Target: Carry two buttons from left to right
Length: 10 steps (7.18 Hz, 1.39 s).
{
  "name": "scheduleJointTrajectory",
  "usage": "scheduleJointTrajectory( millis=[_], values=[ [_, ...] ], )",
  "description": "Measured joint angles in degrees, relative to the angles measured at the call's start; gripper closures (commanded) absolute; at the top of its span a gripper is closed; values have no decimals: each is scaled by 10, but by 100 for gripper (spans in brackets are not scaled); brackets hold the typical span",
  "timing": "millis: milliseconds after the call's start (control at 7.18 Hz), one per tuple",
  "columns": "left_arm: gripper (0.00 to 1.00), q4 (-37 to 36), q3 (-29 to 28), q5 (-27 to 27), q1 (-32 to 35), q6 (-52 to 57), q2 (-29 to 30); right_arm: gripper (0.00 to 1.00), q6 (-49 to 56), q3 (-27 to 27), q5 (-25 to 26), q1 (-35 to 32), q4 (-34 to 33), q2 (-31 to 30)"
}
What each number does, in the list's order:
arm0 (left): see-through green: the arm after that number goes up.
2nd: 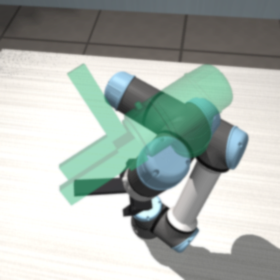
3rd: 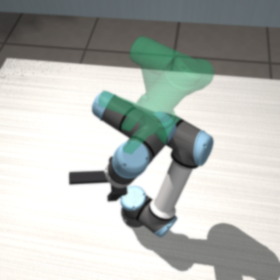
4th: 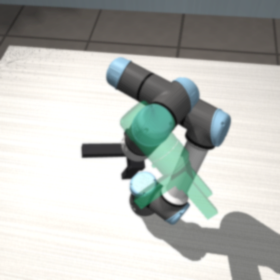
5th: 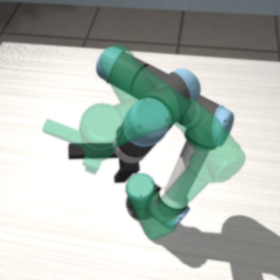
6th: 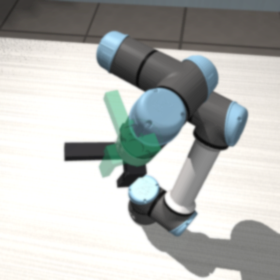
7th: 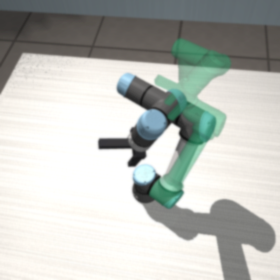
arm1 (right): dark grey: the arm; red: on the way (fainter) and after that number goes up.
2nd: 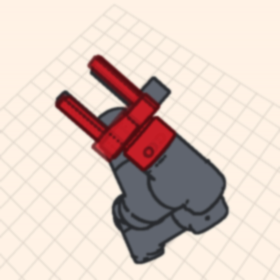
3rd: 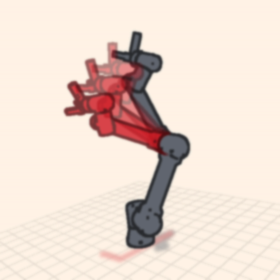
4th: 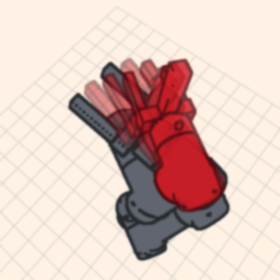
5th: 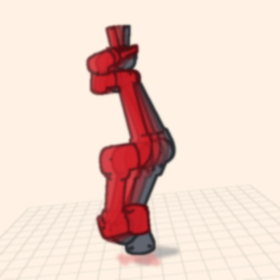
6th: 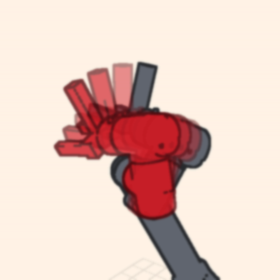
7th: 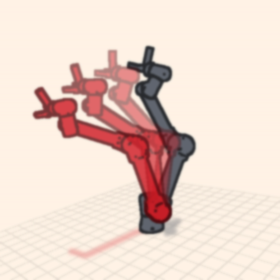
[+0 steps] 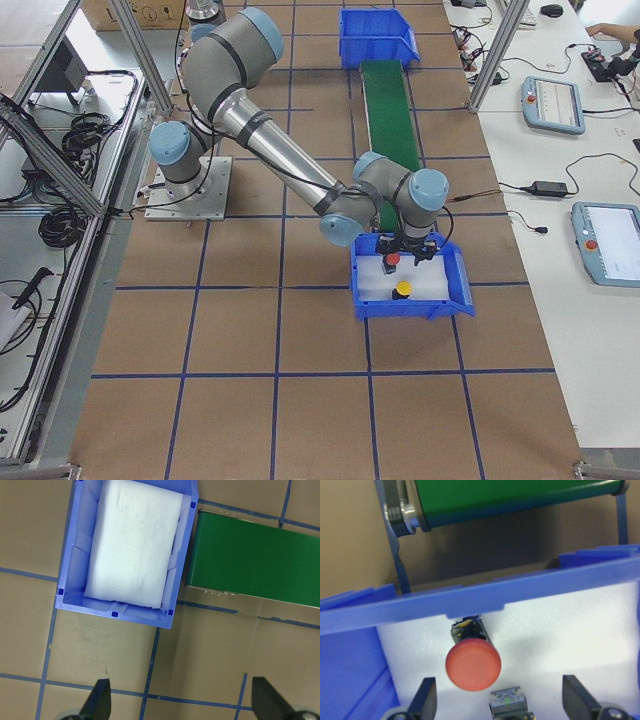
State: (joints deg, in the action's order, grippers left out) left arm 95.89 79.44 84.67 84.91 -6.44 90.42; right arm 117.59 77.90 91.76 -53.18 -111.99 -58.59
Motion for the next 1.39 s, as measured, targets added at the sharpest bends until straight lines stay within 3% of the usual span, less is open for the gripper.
scheduleJointTrajectory(
  millis=[557, 974, 1392],
  values=[
    [0, -4, 0, 2, -6, 9, -1, 10, -1, -12, 24, 3, 131, -118],
    [0, -10, 3, 8, -6, 26, -1, 1, -10, -11, 34, 6, 247, -224],
    [0, -11, 1, 10, -8, 41, -1, 0, -95, 8, 33, -1, 292, -266]
  ],
)
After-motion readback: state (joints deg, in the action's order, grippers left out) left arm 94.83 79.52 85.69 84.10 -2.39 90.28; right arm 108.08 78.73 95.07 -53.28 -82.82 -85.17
